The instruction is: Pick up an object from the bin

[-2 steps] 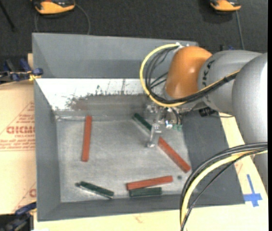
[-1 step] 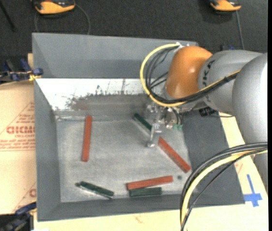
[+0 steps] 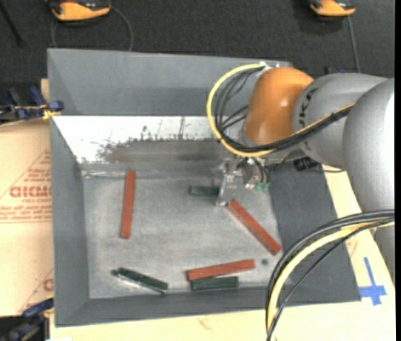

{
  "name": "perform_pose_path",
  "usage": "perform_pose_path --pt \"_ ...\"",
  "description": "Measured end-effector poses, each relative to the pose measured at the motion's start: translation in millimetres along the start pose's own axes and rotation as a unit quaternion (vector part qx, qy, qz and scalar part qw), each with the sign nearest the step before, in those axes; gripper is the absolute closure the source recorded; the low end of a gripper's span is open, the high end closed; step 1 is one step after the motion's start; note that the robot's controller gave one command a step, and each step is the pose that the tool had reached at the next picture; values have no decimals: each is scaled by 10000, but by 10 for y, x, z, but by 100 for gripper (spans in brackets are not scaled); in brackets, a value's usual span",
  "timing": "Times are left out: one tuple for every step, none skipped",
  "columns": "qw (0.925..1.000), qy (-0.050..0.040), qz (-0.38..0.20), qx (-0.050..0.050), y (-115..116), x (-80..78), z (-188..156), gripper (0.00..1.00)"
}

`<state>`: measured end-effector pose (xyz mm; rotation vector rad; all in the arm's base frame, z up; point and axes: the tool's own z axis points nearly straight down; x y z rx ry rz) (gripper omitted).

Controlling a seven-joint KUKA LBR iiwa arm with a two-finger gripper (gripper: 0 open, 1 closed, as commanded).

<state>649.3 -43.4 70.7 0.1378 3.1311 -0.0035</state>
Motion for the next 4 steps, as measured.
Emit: perform_pose_path --pt "10000 -17 4 2 -12 -25 -234 100" --pt "10000 -18 10 2 -25 -47 -318 100" --pt "10000 -17 17 -1 -35 -72 -708 100" --pt "10000 -19 20 -2 -44 -99 -1147 100"
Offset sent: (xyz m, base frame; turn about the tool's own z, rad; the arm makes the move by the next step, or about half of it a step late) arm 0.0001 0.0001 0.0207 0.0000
